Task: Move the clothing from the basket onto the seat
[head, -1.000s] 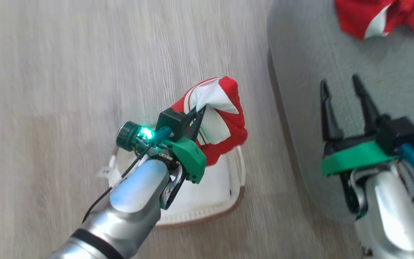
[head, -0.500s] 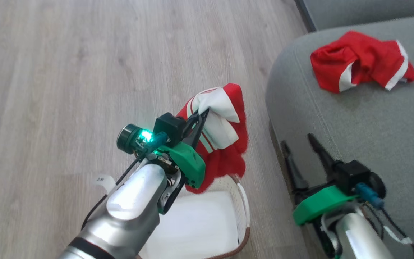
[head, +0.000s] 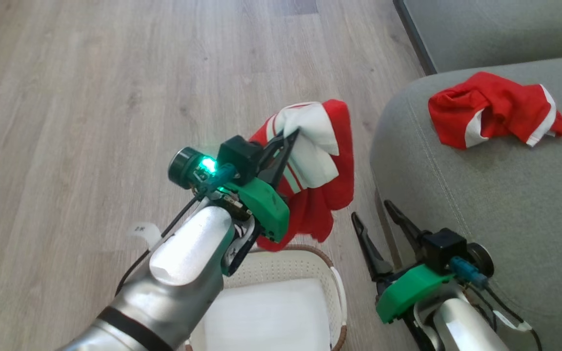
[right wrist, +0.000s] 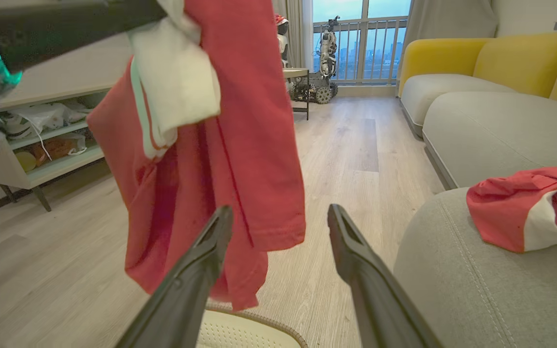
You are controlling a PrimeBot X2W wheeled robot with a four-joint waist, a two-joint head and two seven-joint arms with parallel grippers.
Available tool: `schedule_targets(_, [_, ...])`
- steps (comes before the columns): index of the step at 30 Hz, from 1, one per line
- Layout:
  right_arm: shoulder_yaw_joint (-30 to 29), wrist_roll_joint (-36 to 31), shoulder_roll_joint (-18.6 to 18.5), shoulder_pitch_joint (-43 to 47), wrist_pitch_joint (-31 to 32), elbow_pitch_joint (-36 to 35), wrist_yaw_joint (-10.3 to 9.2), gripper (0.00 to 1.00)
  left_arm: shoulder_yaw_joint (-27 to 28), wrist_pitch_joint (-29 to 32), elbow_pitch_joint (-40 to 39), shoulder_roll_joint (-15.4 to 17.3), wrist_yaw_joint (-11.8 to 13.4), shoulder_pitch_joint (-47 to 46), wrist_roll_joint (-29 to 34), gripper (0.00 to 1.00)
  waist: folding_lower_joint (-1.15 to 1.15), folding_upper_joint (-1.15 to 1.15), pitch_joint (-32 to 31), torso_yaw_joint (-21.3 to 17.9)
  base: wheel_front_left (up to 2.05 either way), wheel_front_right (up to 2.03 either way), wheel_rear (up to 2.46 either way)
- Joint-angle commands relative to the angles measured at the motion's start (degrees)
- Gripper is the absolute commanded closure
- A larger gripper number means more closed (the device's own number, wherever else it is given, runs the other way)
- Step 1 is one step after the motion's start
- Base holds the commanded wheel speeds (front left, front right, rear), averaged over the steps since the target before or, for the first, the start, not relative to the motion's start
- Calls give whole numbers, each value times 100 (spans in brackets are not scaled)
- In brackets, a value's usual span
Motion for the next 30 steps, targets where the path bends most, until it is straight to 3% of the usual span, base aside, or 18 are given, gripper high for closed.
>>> schedule_targets(1, [110, -71, 22, -432, -38, -96, -2, 0, 178, -41, -198, 40, -14, -411, -38, 100, 1, 0, -52, 45, 0, 0, 0])
schedule_targets(15, [266, -263, -68, -1139, -38, 718, -2, 0, -80, -18, -397, 0, -22, -351, -107, 100, 1, 0, -206, 311, 0, 0, 0])
schedule_targets(30, [2303, 1207, -359, -2072, -38, 1808, -2, 0, -305, 6, -840, -19, 47, -254, -218, 100, 1, 0, -118, 562, 0, 0, 0])
